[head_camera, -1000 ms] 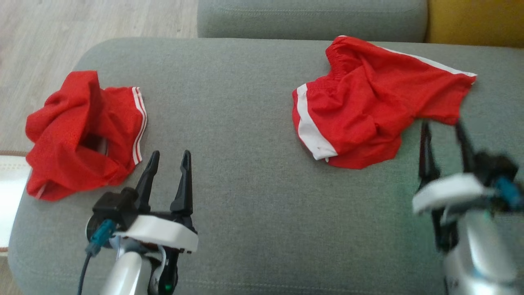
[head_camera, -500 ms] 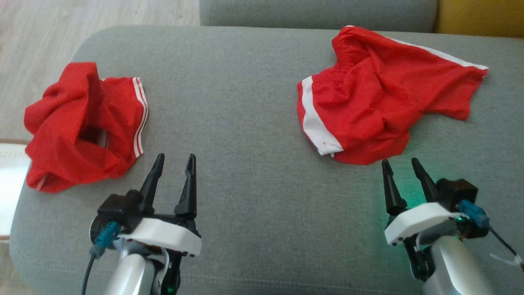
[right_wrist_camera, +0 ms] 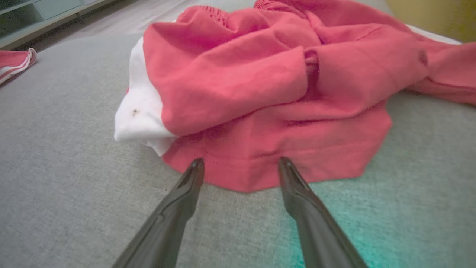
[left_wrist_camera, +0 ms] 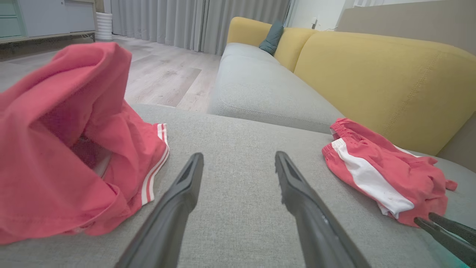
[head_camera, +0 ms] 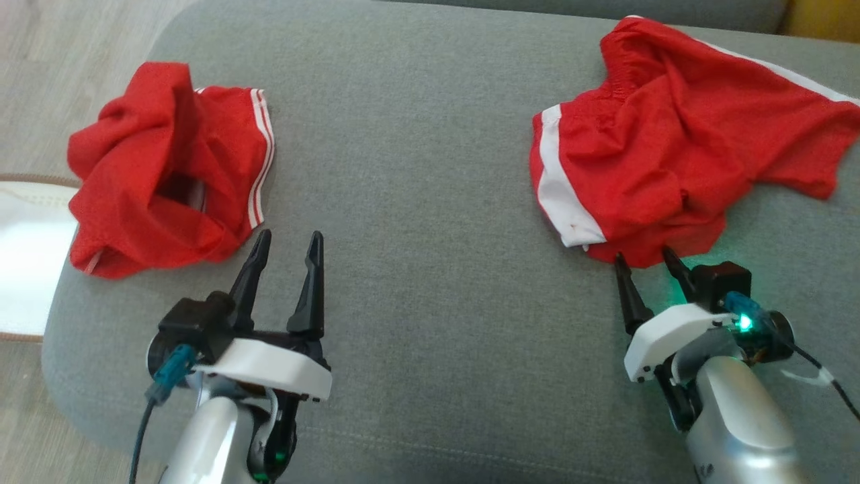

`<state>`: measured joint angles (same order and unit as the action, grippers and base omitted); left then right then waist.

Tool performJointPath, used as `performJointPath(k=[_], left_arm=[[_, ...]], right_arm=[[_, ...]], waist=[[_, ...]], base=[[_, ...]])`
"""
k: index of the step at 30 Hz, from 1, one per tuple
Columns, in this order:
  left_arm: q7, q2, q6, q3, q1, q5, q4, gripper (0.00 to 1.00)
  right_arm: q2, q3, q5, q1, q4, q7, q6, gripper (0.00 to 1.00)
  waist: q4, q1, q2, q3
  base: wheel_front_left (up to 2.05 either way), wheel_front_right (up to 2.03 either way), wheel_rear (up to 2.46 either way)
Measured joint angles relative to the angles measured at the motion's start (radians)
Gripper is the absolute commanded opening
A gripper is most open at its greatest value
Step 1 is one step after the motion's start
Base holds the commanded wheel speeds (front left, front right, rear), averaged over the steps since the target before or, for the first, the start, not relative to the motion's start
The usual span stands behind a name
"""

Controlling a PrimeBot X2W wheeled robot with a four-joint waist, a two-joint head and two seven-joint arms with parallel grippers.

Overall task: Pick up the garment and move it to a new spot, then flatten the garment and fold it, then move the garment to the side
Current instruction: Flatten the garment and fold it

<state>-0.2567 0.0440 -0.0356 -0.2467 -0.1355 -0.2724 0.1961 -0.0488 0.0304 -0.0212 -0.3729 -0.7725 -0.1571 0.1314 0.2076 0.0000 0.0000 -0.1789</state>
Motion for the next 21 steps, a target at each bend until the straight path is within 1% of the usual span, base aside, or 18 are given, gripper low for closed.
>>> performJointPath(k=[3, 4, 5, 6, 10, 16, 21], left_arm=[[0.000, 0.000, 0.000, 0.000, 0.000, 0.000, 0.001, 1.00], [0.000, 0.000, 0.000, 0.000, 0.000, 0.000, 0.001, 1.00], [0.000, 0.000, 0.000, 0.000, 0.000, 0.000, 0.001, 1.00], [0.000, 0.000, 0.000, 0.001, 0.000, 0.000, 0.001, 1.00], [0.000, 0.000, 0.000, 0.002, 0.000, 0.000, 0.001, 1.00], [0.000, 0.000, 0.001, 0.005, 0.000, 0.000, 0.003, 1.00], [0.000, 0.000, 0.004, 0.007, 0.003, 0.000, 0.004, 1.00]], right_arm=[[0.000, -0.012, 0.020, -0.017, -0.034, -0.001, 0.000, 1.00], [0.000, -0.017, 0.026, -0.024, -0.044, -0.001, 0.000, 0.95], [0.000, -0.022, 0.033, -0.033, -0.052, -0.004, 0.000, 0.24], [-0.001, -0.025, 0.038, -0.042, -0.059, -0.012, 0.000, 0.00], [-0.001, -0.028, 0.044, -0.066, -0.086, -0.024, 0.000, 0.00], [0.000, -0.037, 0.054, -0.068, -0.095, -0.034, 0.000, 0.00], [-0.001, -0.066, 0.116, -0.060, -0.041, -0.029, 0.000, 0.00]], waist=[[0.007, 0.0000, 0.0000, -0.007], [0.008, 0.0000, 0.0000, -0.009], [0.008, 0.0000, 0.0000, -0.010], [0.008, 0.0000, 0.0000, -0.011], [-0.001, 0.0000, 0.0000, -0.013], [-0.025, 0.0000, 0.0000, 0.002], [-0.059, 0.0000, 0.0000, 0.032]], base=[[0.00, 0.00, 0.00], [0.00, 0.00, 0.00], [0.00, 0.00, 0.00], [0.00, 0.00, 0.00], [0.00, 0.00, 0.00], [0.00, 0.00, 0.00], [0.00, 0.00, 0.00]])
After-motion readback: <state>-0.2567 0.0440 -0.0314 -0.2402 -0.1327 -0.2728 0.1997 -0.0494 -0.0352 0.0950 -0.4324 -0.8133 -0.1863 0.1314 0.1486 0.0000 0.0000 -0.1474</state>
